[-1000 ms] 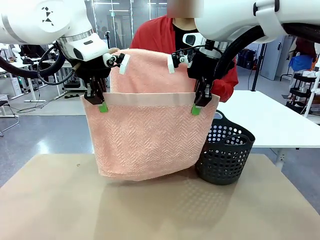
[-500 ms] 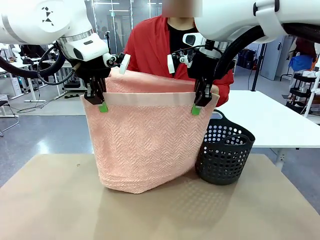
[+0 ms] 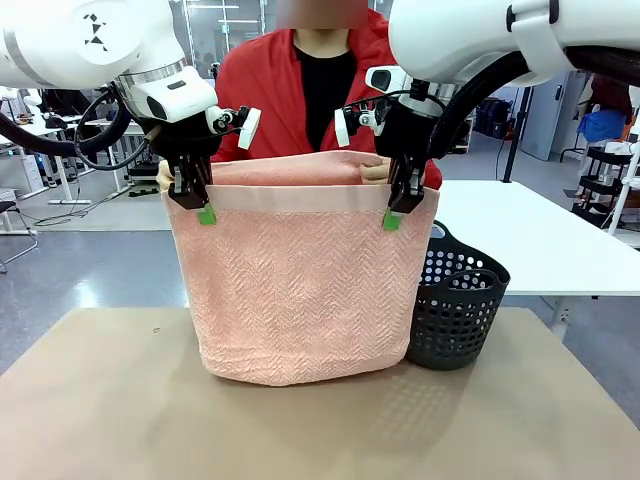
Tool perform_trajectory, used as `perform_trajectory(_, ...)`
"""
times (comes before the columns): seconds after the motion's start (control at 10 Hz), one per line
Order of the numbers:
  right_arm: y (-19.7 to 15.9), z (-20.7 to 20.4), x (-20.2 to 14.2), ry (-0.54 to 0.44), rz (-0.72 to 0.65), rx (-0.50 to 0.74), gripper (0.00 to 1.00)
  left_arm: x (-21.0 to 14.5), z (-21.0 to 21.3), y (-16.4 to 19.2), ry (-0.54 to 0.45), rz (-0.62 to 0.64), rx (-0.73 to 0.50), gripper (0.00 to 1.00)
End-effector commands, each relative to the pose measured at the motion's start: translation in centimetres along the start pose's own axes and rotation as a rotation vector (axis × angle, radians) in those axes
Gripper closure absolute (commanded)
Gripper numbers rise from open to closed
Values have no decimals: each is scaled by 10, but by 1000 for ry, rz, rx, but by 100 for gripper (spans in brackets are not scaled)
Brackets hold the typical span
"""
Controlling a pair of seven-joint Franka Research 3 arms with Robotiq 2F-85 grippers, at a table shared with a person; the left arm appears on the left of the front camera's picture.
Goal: Fold the towel.
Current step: Release the end of the 100 cm Hotel Towel you were holding and grab the top end of the folded side.
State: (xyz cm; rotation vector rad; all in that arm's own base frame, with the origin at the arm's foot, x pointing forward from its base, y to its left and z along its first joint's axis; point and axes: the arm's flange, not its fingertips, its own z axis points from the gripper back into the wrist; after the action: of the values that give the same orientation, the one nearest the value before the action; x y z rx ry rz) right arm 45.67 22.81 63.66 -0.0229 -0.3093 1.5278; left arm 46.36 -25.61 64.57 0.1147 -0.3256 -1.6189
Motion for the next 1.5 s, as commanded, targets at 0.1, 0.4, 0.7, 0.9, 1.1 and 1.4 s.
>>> perform_trajectory(0.1,-1,2,0,8,3,-3,100,0,2,2,-1,-1,2,100)
perform_trajectory(0.4,-1,2,0,8,3,-3,100,0,2,2,-1,-1,2,100)
perform_trajectory(0.7,-1,2,0,8,3,-3,100,0,2,2,-1,-1,2,100)
perform_trajectory(0.9,-1,2,0,8,3,-3,100,0,2,2,-1,-1,2,100)
perform_trajectory(1.1,-1,2,0,8,3,-3,100,0,2,2,-1,-1,2,100)
perform_trajectory(1.4,-1,2,0,8,3,-3,100,0,2,2,-1,-1,2,100)
